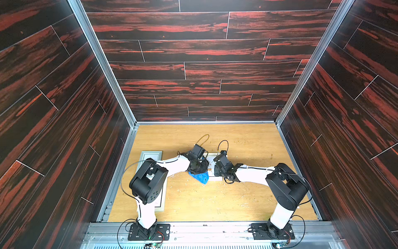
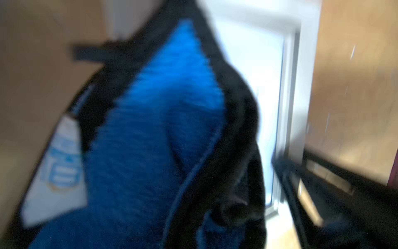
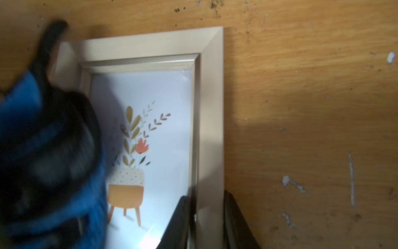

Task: Wipe the picture frame with a cloth
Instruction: Wipe the dirt from the picture frame.

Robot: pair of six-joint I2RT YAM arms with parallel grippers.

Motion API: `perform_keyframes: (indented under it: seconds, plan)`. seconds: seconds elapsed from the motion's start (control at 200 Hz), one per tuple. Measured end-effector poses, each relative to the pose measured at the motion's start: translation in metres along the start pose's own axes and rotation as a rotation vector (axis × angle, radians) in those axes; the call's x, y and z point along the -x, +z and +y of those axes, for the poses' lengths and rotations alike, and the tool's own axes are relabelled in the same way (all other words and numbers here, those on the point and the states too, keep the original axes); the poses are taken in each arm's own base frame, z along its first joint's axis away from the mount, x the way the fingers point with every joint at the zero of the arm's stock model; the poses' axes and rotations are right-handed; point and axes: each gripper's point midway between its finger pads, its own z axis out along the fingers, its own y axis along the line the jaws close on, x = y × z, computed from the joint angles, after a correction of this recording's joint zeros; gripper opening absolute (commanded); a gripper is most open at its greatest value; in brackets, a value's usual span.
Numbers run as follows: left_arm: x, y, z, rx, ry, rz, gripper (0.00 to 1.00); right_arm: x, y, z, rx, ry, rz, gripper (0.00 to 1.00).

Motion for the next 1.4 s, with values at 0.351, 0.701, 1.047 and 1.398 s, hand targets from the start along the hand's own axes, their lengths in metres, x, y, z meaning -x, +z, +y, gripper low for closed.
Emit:
perform_keyframes:
  seconds: [0.351,0.701,1.047,1.398]
  plan:
    - [-0.001,0.0,-0.01,-0.049,-0.008,0.027,0.05,0.0,0.0,0.0,-0.002,-0.001,-0.002,0.0]
    - [-0.004,0.011,-0.027,-0.109,-0.011,0.043,0.04,0.0,0.0,-0.002,-0.004,0.001,-0.001,0.0]
    - [-0.002,-0.001,-0.011,-0.073,-0.035,0.026,0.04,0.001,-0.001,-0.004,-0.01,0.003,-0.005,0.0]
    - [0.051,0.029,-0.046,-0.15,-0.021,-0.014,0.05,0.002,-0.001,-0.006,-0.014,0.007,-0.005,0.0]
